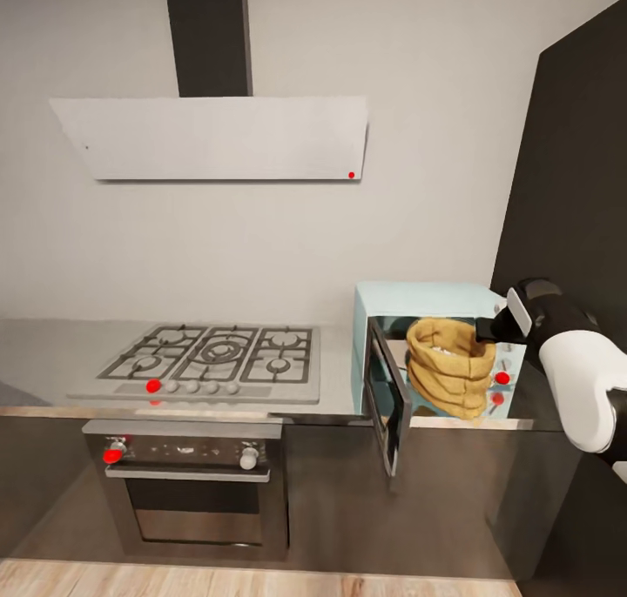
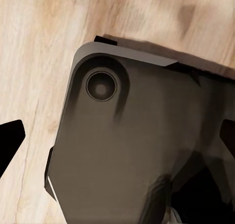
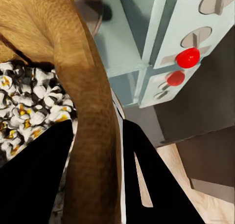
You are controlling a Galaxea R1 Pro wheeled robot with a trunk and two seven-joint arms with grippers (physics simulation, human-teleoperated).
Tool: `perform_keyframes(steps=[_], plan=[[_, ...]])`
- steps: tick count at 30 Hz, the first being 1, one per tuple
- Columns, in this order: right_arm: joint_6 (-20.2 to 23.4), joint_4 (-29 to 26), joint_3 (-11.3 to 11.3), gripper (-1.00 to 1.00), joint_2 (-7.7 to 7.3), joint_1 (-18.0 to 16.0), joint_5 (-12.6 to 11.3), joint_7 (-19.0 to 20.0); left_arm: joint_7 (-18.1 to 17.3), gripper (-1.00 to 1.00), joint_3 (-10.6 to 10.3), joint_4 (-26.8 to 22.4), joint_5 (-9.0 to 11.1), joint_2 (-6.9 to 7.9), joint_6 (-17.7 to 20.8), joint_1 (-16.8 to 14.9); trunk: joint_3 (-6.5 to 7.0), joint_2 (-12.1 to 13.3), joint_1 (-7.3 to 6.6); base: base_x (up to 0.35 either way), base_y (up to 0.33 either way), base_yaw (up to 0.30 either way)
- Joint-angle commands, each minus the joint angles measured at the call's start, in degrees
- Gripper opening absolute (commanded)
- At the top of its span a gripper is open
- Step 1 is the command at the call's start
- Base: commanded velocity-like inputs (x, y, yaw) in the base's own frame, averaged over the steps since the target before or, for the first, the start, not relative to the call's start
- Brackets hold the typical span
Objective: In the kitchen, take the popcorn bag from the countertop, put it into the microwave, and heat it until the popcorn is cooked so the cooked popcorn ends up inside the bag.
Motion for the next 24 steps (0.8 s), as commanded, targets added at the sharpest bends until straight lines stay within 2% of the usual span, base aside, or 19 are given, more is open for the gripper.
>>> perform_keyframes(steps=[1, 3, 7, 24], plan=[[0.2, 0.9, -0.4, -1.0, 0.02, 0.0, 0.5, 0.3, 0.1, 1.0, 0.4, -0.1, 0.0, -0.02, -0.1, 0.0, -0.06, 0.0, 0.01, 0.005, 0.0, 0.0], [0.2, 2.8, -0.5, -1.0, -0.12, 0.0, 0.5, 0.3, 0.1, 1.0, 0.4, -0.1, 0.0, -0.02, -0.1, 0.0, -0.06, 0.0, 0.01, 0.001, 0.0, 0.0], [0.2, 3.5, -0.5, -1.0, -0.14, 0.0, 0.5, 0.1, 0.1, 1.0, 0.4, -0.1, 0.0, -0.02, -0.1, 0.0, -0.06, 0.0, 0.01, 0.0, 0.0, 0.0], [0.2, 2.2, -0.8, -1.0, -0.23, 0.0, 0.8, 0.4, 0.1, 1.0, 0.4, -0.1, 0.0, -0.02, -0.1, 0.0, -0.06, 0.0, 0.01, 0.014, 0.0, 0.0]])
